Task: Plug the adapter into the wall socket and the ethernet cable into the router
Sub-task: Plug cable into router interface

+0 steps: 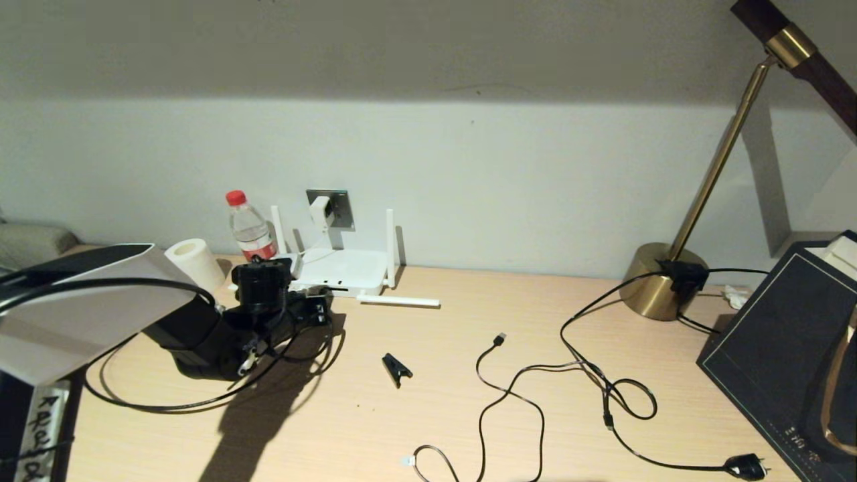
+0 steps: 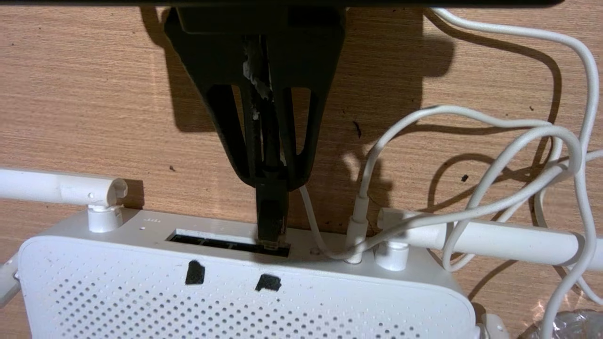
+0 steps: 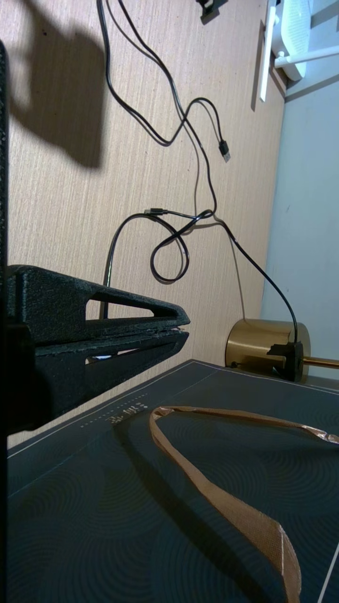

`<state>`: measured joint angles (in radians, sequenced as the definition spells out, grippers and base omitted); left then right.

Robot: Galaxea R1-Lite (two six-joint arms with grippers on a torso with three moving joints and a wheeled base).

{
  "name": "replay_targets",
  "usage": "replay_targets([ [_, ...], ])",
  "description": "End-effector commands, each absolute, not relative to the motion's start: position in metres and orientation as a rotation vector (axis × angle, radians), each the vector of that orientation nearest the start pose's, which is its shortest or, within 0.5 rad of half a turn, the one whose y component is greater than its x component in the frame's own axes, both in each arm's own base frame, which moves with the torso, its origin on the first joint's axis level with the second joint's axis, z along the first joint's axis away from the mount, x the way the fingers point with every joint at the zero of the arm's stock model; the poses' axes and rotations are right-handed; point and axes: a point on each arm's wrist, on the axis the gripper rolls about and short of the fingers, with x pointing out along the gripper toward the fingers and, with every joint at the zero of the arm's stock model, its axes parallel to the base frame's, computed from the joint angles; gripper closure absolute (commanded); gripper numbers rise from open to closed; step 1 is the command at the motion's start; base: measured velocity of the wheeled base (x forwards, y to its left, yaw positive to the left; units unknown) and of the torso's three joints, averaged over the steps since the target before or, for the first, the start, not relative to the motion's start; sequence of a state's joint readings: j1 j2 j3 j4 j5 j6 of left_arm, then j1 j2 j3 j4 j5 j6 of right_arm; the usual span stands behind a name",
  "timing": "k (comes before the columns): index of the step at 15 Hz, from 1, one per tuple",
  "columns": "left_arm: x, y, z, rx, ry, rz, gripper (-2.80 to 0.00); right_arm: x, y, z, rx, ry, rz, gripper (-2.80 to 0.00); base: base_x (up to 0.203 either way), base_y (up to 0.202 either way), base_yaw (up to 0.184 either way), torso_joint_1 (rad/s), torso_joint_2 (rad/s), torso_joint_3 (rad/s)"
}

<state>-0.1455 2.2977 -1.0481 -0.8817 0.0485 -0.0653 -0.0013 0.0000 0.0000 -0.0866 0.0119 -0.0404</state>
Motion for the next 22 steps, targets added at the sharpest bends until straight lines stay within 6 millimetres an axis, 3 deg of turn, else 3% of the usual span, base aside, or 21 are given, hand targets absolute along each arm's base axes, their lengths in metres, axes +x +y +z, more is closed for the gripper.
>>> replay_targets([
  [1, 0.419, -0.06, 0.046, -0.031, 0.36, -0.084, 0.0, -0.02, 0.0, 0.075, -0.042, -0.052, 0.011, 0.0, 0.0, 0.0, 0.0, 0.0, 0.0, 0.0],
  [22, 0.431, -0.062, 0.046, -0.033, 0.35, -0.084, 0.0, -0.02, 0.0, 0.075, -0.042, -0.052, 0.011, 0.0, 0.0, 0.0, 0.0, 0.0, 0.0, 0.0],
])
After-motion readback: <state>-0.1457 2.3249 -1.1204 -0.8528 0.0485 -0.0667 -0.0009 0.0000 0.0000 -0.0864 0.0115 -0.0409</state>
